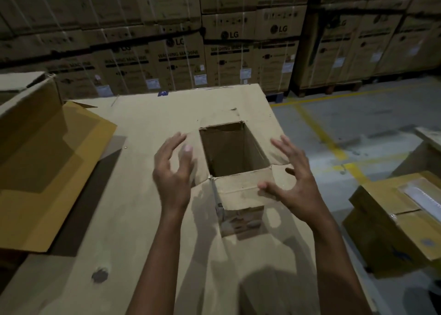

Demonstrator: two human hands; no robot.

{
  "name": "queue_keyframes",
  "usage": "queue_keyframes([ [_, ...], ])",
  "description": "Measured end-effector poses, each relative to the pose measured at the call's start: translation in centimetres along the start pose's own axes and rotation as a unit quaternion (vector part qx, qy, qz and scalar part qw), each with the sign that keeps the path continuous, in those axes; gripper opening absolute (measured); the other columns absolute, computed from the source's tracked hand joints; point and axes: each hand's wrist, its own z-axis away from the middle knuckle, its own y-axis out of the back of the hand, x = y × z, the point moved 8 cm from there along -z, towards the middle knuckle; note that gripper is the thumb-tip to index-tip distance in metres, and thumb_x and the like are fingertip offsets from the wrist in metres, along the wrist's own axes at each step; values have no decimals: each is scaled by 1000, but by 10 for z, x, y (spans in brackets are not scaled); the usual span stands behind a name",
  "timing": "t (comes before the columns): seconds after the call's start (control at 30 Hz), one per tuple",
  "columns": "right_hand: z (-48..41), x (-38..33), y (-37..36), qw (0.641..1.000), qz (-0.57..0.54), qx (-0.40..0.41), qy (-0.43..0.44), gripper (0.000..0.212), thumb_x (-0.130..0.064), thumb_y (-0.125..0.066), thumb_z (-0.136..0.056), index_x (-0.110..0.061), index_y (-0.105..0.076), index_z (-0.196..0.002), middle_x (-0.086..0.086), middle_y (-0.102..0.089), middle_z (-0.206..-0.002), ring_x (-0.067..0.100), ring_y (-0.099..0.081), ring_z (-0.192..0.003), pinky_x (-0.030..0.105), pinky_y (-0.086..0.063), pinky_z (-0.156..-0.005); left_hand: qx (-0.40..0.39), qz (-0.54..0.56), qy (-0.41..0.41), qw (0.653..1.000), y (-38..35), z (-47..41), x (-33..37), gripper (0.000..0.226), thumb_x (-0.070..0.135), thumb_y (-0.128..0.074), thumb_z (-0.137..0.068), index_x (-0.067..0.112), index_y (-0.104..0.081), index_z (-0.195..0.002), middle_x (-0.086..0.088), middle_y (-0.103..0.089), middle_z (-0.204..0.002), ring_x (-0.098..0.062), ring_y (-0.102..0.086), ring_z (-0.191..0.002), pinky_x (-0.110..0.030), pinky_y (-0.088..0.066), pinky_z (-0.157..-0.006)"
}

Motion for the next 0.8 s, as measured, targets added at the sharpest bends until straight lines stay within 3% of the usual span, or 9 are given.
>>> queue_keyframes([
  [0.1, 3, 19, 16, 986, -101, 118, -55, 73, -83, -49, -86, -49, -40, -150, -17, -27, -160, 0, -37, -143, 34, -44, -109, 154, 34, 9, 987, 38, 55, -7, 20, 15, -62, -94, 14, -72, -112, -4, -72, -114, -23, -65, -111, -37, -52, -92],
  [0.2, 9, 54, 21, 959, -125, 205, -152, 42, -49, -48, -105, -41, -44, -146, -12, -42, -148, 3, -52, -127, 42, -47, -106, 189, 96, 155, 965, 34, 89, -53, 34, -2, -60, -93, 30, -67, -102, 2, -71, -108, -23, -66, -109, -38, -52, -92],
  [0.27, 16, 77, 7, 954, -89, 166, -232, 36, -27, -54, -106, -32, -50, -142, -2, -52, -147, 16, -59, -120, 44, -50, -103, 127, 70, 238, 960, 17, 102, -77, 43, -5, -62, -94, 37, -66, -106, 7, -71, -113, -23, -66, -116, -36, -54, -93],
  [0.4, 36, 84, -34, 963, -103, 25, -250, 47, -8, -57, -102, -33, -55, -142, 1, -61, -142, 6, -62, -105, 43, -54, -101, -47, 10, 212, 976, -22, 113, -68, 60, 2, -74, -89, 33, -59, -138, 8, -67, -132, -12, -62, -119, -29, -57, -93],
  [0.5, 46, 71, -46, 965, -117, -23, -235, 56, -3, -61, -100, -28, -52, -150, -3, -62, -137, 12, -61, -113, 5, -49, -81, -94, 22, 207, 974, -40, 114, -54, 67, 7, -75, -91, 32, -52, -148, 8, -64, -137, -13, -61, -123, -30, -58, -97],
  [0.57, 52, 64, -49, 967, -117, -36, -221, 59, -4, -65, -99, -24, -49, -152, -5, -61, -129, 11, -55, -117, -6, -40, -69, -102, 26, 203, 974, -44, 118, -50, 68, 9, -74, -92, 31, -49, -152, 9, -63, -141, -14, -60, -125, -23, -57, -95],
  [0.63, 56, 62, -49, 971, -123, -32, -204, 60, -14, -70, -98, -24, -49, -153, -8, -62, -130, 10, -56, -117, -5, -41, -75, -102, 34, 195, 975, -43, 123, -44, 69, 9, -74, -93, 29, -48, -154, 13, -61, -143, -11, -59, -128, -14, -55, -93],
  [0.73, 64, 58, -53, 966, -149, -31, -209, 59, -20, -73, -95, -25, -52, -151, -11, -65, -129, 5, -63, -112, 19, -51, -96, -99, 44, 197, 974, -34, 133, -40, 73, 16, -77, -92, 32, -44, -155, 14, -57, -147, -9, -57, -131, -17, -55, -96],
  [0.8, 67, 46, -58, 964, -166, -40, -205, 62, -24, -73, -94, -27, -51, -152, -12, -63, -133, -10, -58, -113, 12, -52, -91, -94, 60, 192, 975, -22, 136, -37, 75, 21, -79, -90, 33, -44, -155, 14, -57, -148, -9, -57, -131, -16, -56, -94],
])
